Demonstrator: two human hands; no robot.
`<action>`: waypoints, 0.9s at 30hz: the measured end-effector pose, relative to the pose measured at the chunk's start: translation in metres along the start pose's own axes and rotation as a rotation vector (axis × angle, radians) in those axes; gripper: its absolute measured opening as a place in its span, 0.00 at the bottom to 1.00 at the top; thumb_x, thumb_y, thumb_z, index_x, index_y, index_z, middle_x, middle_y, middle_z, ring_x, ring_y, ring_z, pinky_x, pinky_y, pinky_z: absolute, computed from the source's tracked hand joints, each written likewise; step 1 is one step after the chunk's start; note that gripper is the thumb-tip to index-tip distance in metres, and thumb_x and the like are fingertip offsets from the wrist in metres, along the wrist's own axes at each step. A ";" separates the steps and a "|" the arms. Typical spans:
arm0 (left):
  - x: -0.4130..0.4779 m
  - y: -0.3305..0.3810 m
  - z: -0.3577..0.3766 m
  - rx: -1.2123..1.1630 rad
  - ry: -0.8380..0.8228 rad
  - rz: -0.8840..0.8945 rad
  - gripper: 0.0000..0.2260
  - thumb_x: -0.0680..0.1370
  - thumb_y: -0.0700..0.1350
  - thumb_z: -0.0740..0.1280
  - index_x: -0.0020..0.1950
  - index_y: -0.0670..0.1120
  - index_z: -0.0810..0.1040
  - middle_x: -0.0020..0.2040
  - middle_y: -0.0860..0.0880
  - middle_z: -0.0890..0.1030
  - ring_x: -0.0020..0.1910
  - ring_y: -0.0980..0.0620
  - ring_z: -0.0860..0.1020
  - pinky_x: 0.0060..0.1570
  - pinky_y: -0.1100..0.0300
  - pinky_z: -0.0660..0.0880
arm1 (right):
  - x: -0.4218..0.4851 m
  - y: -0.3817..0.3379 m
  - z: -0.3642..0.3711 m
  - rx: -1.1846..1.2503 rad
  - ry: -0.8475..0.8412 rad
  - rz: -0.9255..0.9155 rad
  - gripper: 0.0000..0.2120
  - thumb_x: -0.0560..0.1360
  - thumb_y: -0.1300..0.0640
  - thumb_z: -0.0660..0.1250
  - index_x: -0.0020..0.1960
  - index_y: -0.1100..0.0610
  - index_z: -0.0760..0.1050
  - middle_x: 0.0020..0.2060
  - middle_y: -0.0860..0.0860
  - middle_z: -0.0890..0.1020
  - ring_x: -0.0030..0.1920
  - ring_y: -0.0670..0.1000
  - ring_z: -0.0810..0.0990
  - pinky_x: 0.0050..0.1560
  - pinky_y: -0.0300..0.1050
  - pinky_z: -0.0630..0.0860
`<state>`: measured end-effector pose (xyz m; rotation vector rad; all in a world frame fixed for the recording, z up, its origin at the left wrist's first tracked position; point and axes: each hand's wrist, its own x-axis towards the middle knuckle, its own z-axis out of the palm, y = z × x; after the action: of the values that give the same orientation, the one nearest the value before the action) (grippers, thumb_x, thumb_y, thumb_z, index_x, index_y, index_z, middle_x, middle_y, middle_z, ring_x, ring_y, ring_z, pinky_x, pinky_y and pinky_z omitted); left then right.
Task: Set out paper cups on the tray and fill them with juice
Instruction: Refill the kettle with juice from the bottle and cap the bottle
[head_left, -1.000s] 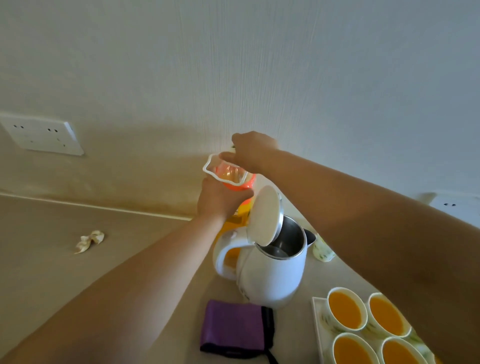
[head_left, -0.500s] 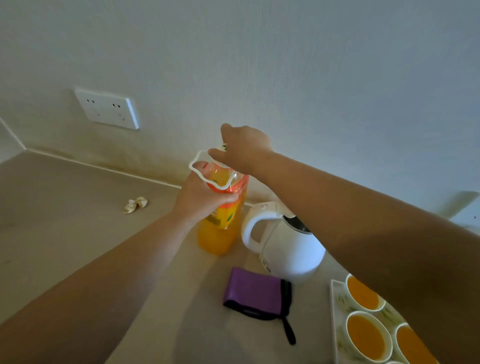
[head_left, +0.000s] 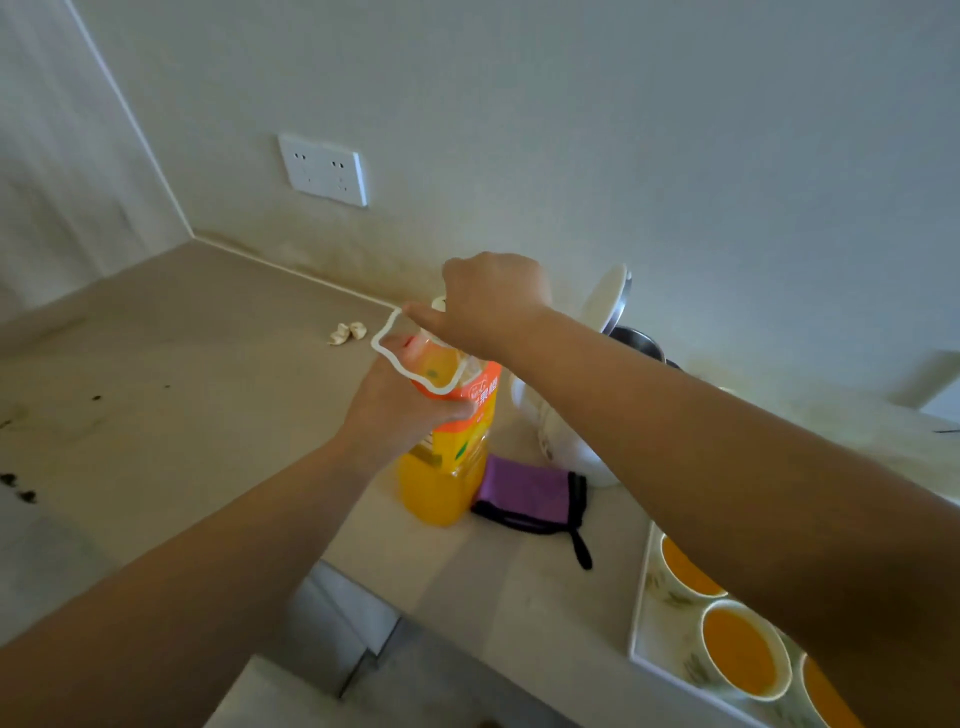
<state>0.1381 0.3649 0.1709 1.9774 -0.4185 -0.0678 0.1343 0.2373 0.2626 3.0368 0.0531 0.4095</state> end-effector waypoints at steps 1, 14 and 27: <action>-0.008 0.000 -0.001 -0.008 0.004 -0.009 0.34 0.55 0.47 0.78 0.60 0.50 0.72 0.49 0.57 0.78 0.47 0.64 0.77 0.43 0.70 0.72 | -0.005 -0.004 -0.002 -0.041 -0.005 -0.010 0.27 0.77 0.33 0.50 0.41 0.56 0.71 0.33 0.47 0.69 0.35 0.50 0.71 0.32 0.42 0.66; -0.018 -0.005 -0.028 0.024 -0.184 -0.012 0.38 0.54 0.55 0.77 0.63 0.52 0.74 0.55 0.55 0.80 0.56 0.55 0.78 0.54 0.56 0.77 | -0.004 -0.015 0.004 0.040 -0.062 -0.097 0.26 0.76 0.35 0.53 0.31 0.54 0.64 0.29 0.49 0.68 0.35 0.51 0.71 0.29 0.41 0.63; -0.002 -0.027 -0.035 -0.016 -0.276 0.085 0.37 0.55 0.56 0.78 0.62 0.53 0.71 0.56 0.56 0.79 0.56 0.57 0.78 0.56 0.50 0.77 | 0.000 -0.037 -0.013 -0.283 -0.095 0.032 0.31 0.76 0.31 0.47 0.30 0.55 0.65 0.29 0.49 0.69 0.28 0.47 0.67 0.29 0.39 0.62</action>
<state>0.1512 0.4057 0.1616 1.9375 -0.6776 -0.2911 0.1301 0.2752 0.2717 2.7758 -0.0550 0.2504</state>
